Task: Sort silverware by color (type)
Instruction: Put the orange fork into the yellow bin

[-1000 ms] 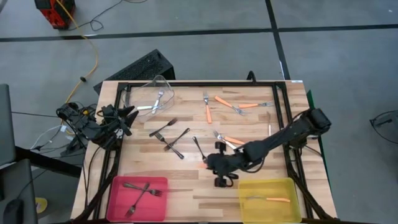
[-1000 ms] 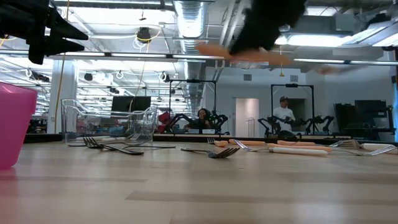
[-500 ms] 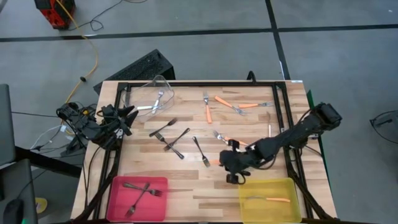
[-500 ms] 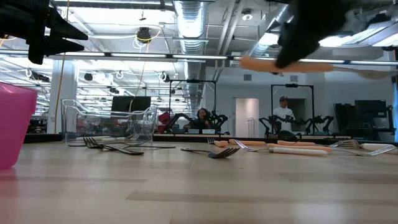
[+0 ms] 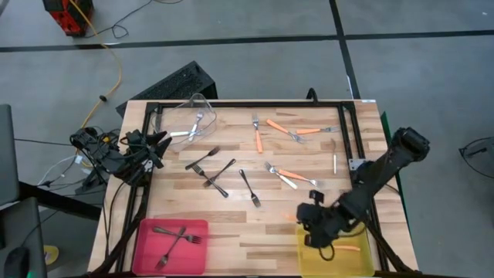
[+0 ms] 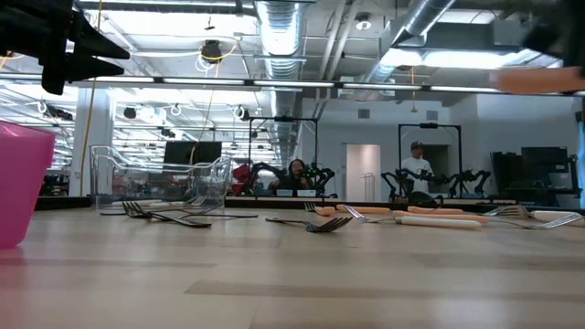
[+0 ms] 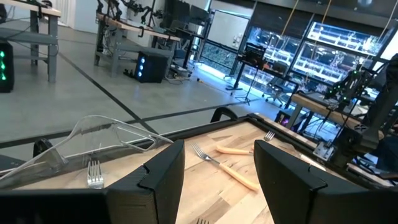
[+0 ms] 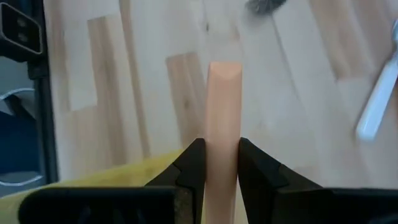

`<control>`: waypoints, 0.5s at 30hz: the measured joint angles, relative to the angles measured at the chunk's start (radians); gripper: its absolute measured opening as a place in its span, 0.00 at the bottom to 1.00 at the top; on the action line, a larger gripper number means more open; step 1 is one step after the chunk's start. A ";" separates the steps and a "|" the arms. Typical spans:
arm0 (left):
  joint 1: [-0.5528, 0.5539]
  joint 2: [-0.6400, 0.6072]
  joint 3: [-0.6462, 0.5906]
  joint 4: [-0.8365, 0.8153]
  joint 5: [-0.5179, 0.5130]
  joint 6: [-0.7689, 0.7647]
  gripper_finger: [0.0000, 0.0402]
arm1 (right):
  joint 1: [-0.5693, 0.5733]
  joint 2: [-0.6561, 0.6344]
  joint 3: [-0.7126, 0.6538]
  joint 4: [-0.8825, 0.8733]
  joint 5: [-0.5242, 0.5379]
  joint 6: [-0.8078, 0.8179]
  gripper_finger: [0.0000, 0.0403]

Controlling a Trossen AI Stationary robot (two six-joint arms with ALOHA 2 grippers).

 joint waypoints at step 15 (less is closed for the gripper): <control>0.000 0.000 0.000 0.000 -0.005 0.000 0.44 | 0.301 0.017 0.000 -0.052 0.043 0.417 0.24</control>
